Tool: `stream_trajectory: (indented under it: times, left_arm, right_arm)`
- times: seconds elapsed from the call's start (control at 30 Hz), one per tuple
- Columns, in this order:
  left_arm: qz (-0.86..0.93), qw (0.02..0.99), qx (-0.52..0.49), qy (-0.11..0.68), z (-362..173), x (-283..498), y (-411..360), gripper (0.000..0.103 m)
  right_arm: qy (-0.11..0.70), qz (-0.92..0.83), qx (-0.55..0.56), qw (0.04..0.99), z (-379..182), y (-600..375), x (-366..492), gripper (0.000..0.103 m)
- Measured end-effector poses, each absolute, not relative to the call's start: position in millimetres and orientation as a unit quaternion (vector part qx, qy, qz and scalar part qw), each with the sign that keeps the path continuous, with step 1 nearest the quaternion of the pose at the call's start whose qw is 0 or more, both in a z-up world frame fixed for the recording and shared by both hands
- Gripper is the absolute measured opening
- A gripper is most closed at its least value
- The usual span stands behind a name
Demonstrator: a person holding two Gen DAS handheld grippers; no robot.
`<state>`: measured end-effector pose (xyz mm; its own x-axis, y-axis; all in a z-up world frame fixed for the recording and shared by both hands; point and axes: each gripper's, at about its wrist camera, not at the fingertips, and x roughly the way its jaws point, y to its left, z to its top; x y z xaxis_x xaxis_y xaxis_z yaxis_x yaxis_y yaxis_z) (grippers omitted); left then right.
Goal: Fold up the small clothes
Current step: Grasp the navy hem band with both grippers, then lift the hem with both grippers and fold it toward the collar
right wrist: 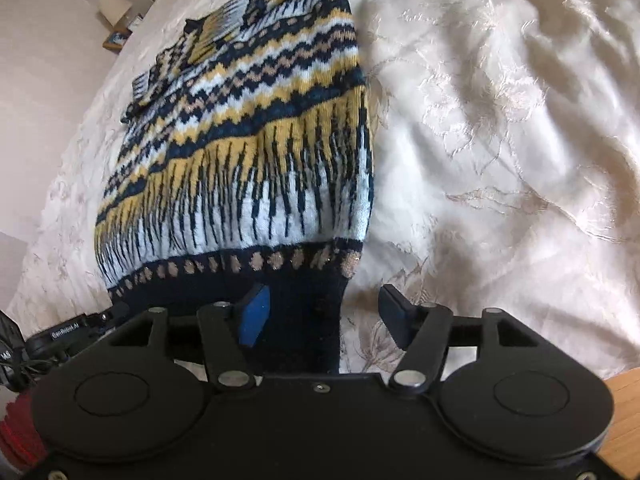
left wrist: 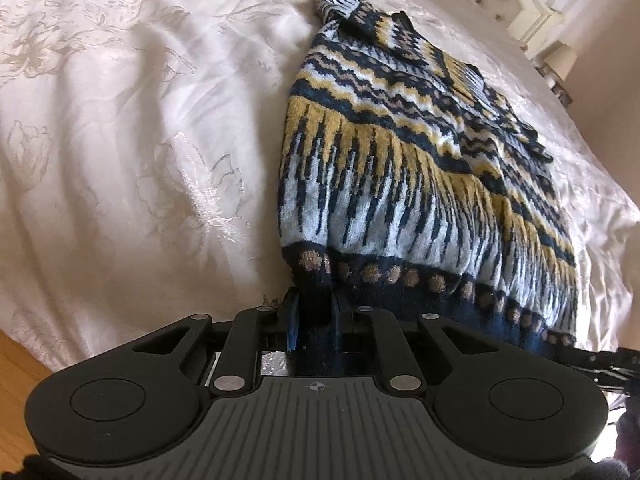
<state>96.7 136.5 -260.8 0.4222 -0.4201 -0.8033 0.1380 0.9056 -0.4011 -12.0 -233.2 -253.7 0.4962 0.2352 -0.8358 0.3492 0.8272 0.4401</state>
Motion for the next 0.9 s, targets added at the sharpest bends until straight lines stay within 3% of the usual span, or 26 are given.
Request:
stream_trajectory:
  times: [0.33,0.47,0.63,0.83,0.87,0.9]
  left_arm:
    - [-0.178,0.82,-0.134,0.528,-268,112,127,0.025]
    - [-0.175,0.821,-0.14,0.526,-268,110,128,0.025]
    - [-0.168,0.815,-0.161,0.531,-268,107,131,0.029]
    - [-0.196,0.805,-0.149,0.54,-268,118,120,0.05]
    - [-0.206,0.803,-0.148,0.539,-267,118,118,0.045]
    - [-0.22,0.801,-0.145,0.537,-266,118,118,0.021]
  right_arm:
    - [0.502,-0.024,0.298,0.812,-261,-228,-7,0.065]
    - [0.506,-0.012,0.303,0.808,-263,-224,-4,0.051]
    - [0.508,-0.012,0.309,0.804,-266,-220,-2,0.05]
    - [0.506,-0.018,0.327,0.798,-269,-223,0,0.051]
    - [0.506,-0.019,0.33,0.796,-269,-222,0,0.051]
    - [0.506,-0.018,0.331,0.796,-268,-222,1,0.047]
